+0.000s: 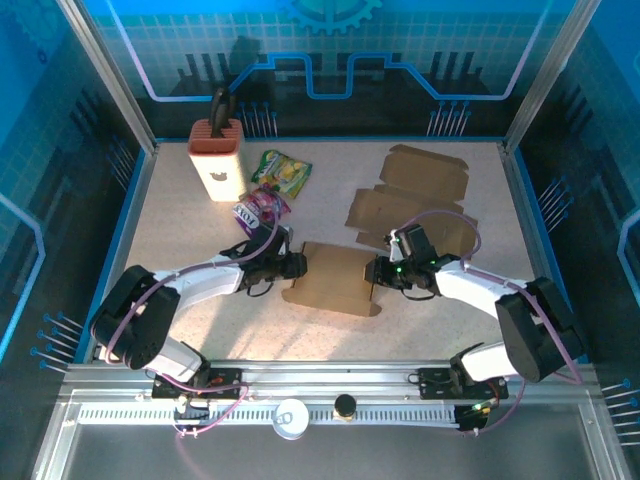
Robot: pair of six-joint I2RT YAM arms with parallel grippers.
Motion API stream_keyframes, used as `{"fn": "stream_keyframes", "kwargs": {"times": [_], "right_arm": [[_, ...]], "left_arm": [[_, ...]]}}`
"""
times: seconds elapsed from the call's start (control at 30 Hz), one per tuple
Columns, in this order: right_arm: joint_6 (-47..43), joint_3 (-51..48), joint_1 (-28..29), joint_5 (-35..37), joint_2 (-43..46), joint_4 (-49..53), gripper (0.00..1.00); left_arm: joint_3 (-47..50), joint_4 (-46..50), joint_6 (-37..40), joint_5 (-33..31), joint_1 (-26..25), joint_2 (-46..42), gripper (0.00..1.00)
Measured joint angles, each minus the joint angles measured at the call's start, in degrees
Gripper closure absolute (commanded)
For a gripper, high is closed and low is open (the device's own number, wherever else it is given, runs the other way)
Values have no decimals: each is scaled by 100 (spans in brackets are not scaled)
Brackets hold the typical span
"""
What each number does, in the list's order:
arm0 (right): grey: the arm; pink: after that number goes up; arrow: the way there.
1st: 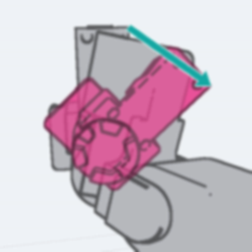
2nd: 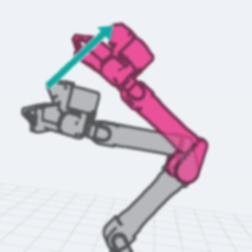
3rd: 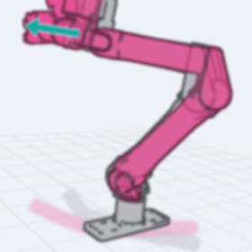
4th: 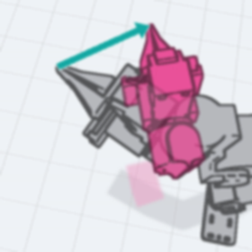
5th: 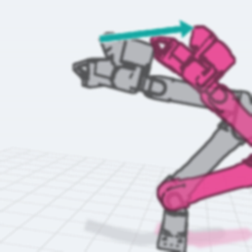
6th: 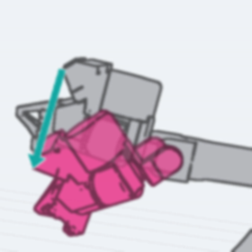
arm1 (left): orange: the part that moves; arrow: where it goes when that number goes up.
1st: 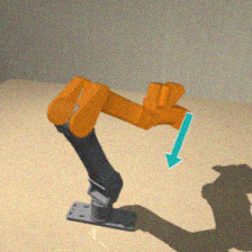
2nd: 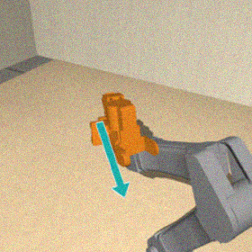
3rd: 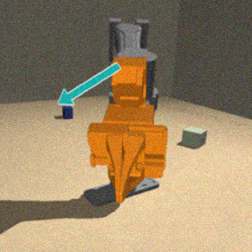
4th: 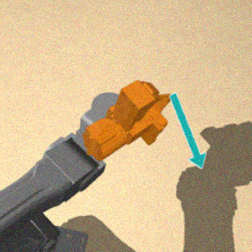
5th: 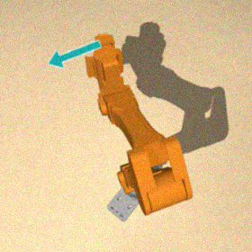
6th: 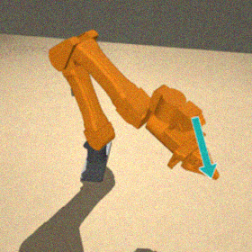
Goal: Fold the paper box
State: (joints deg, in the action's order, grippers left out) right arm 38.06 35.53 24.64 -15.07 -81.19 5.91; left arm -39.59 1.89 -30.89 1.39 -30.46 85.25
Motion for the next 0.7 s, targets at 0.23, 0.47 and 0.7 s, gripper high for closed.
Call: {"fn": "stream_keyframes", "kwargs": {"times": [0.23, 0.47, 0.7], "right_arm": [[-103, 369, 17, -304, -446, -2, 68], [-214, 723, 44, -411, -824, 11, 73], [-258, 933, 81, -404, -1040, 33, 76]], "left_arm": [[667, -267, -315, 2, 31, -610, 62], [1012, -354, -511, 11, 31, -949, 64], [1303, -605, -675, 15, 31, -1132, 68]]}}
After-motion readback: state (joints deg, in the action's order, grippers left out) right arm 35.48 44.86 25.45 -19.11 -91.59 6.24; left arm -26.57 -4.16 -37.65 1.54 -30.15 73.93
